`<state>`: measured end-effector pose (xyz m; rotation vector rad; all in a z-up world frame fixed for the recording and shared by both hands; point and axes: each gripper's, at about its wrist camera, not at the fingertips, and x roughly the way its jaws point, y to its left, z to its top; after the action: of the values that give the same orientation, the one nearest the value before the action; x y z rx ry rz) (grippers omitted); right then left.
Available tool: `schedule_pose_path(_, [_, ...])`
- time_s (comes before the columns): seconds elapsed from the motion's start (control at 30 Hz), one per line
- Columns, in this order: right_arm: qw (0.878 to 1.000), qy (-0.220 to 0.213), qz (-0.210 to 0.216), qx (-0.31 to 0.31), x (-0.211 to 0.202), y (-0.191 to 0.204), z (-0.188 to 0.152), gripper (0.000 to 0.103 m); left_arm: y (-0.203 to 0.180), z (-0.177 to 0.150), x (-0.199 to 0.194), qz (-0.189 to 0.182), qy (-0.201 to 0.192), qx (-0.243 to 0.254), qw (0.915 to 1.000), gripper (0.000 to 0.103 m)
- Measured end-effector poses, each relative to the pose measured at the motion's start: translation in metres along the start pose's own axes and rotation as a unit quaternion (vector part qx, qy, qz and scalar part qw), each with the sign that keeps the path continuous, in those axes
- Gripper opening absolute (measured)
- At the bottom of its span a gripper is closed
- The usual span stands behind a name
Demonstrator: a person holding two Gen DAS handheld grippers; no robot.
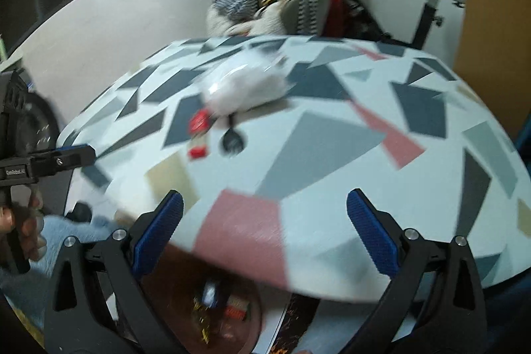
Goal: Collect trash
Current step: 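Grasp the red lighter with the left gripper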
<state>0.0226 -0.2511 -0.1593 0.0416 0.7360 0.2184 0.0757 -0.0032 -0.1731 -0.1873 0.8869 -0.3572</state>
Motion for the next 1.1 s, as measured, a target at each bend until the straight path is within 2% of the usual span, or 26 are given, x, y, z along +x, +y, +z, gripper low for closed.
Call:
schedule_pose_path(0.07, [1.000, -0.011, -0.015, -0.002, -0.001, -0.009, 0.007, 0.097, -0.012, 0.014, 0.018, 0.002, 0.015, 0.001, 0.9999, 0.087])
schedule_pose_path(0.2, [1.000, -0.017, -0.019, 0.006, 0.000, -0.026, 0.017, 0.097, -0.030, 0.031, 0.054, 0.018, 0.041, 0.011, 0.9990, 0.087])
schedule_pose_path(0.4, [1.000, -0.014, -0.020, 0.009, 0.006, -0.040, 0.025, 0.097, -0.036, 0.046, 0.101, 0.067, 0.068, 0.008, 0.9954, 0.087])
schedule_pose_path(0.6, [0.999, -0.024, -0.026, 0.008, 0.009, -0.045, 0.027, 0.097, -0.045, 0.052, 0.118, 0.133, 0.066, 0.032, 0.9883, 0.086])
schedule_pose_path(0.67, [0.999, -0.029, -0.022, 0.013, 0.009, -0.047, 0.029, 0.097, -0.052, 0.047, 0.121, 0.158, 0.067, 0.064, 0.9830, 0.085])
schedule_pose_path(0.77, [0.999, -0.031, -0.014, 0.022, 0.009, -0.050, 0.031, 0.097, -0.050, 0.045, 0.120, 0.156, 0.059, 0.072, 0.9834, 0.085])
schedule_pose_path(0.9, [0.999, -0.031, -0.018, 0.023, 0.010, -0.048, 0.033, 0.097, -0.049, 0.049, 0.122, 0.155, 0.067, 0.074, 0.9829, 0.085])
schedule_pose_path(0.93, [0.999, -0.030, -0.019, 0.023, 0.011, -0.048, 0.033, 0.097, -0.049, 0.049, 0.122, 0.155, 0.066, 0.071, 0.9831, 0.083])
schedule_pose_path(1.0, [0.999, -0.029, -0.021, 0.021, 0.011, -0.046, 0.033, 0.097, -0.047, 0.050, 0.116, 0.156, 0.058, 0.067, 0.9838, 0.063])
schedule_pose_path(1.03, [0.999, -0.028, -0.020, 0.020, 0.010, -0.046, 0.032, 0.097, -0.045, 0.051, 0.113, 0.154, 0.055, 0.064, 0.9844, 0.035])
schedule_pose_path(1.07, [0.999, -0.028, -0.018, 0.019, 0.010, -0.045, 0.032, 0.097, -0.042, 0.052, 0.110, 0.148, 0.055, 0.059, 0.9857, 0.022])
schedule_pose_path(1.1, [0.999, -0.026, -0.014, 0.019, 0.009, -0.045, 0.032, 0.097, -0.035, 0.054, 0.106, 0.120, 0.061, 0.043, 0.9900, 0.022])
